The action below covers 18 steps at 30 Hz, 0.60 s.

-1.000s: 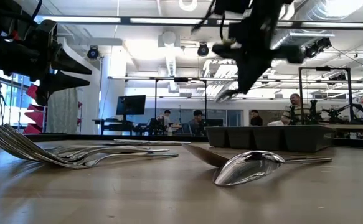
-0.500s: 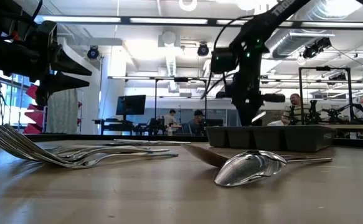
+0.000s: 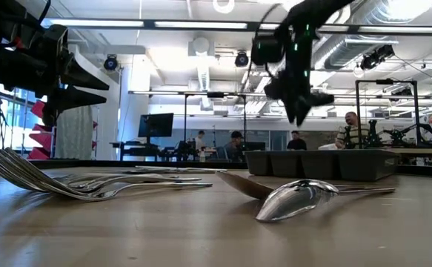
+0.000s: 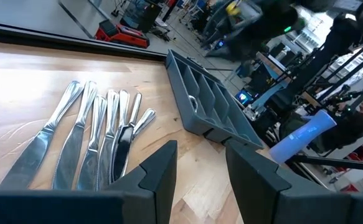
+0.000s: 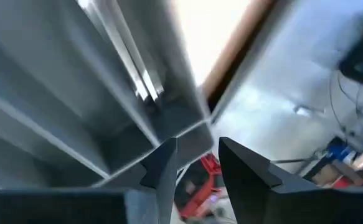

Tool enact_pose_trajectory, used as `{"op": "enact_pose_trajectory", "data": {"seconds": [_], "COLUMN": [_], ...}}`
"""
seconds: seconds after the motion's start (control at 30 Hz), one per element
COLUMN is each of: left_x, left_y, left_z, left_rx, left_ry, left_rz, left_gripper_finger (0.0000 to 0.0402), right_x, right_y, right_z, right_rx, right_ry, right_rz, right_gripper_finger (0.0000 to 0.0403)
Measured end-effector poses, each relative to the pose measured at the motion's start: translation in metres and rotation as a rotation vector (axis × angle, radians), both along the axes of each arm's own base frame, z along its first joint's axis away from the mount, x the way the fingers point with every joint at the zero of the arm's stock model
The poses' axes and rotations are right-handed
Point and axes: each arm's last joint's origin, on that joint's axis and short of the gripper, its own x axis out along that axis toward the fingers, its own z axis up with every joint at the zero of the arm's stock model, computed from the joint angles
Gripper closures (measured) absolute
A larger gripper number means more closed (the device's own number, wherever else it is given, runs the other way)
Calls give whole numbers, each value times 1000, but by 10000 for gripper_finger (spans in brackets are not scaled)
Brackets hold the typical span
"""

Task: Sort silverware
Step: Put the spoon in the silverware tray

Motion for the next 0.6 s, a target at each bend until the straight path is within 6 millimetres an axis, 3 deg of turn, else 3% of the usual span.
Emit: {"op": "enact_pose_trajectory", "data": {"seconds": [0.07,0.13,0.23,0.3,0.43,0.6], "left_x": [0,0,0,0,0,0], "left_y": [0,0,0,0,0,0], "left_z": [0,0,0,0,0,0], "left_rx": [-7,-7,-7,-12,-19,-26], "left_ry": [-3,-3,-3,-5,-7,-10], "left_rz": [1,1,0,-5,-14,-12], "left_gripper_finger": [283,283,283,283,283,283], "right_x": [0,2,9,14,20,21], "right_y": [13,26,54,81,154,232], "right_z": [18,29,30,22,-10,-50], "right_rx": [98,313,762,933,995,991], "right_ry": [-145,-303,-423,-378,-244,-329], "right_rz": [-104,-208,-286,-214,63,273], "right_gripper_finger": [300,300,300,300,303,304]}}
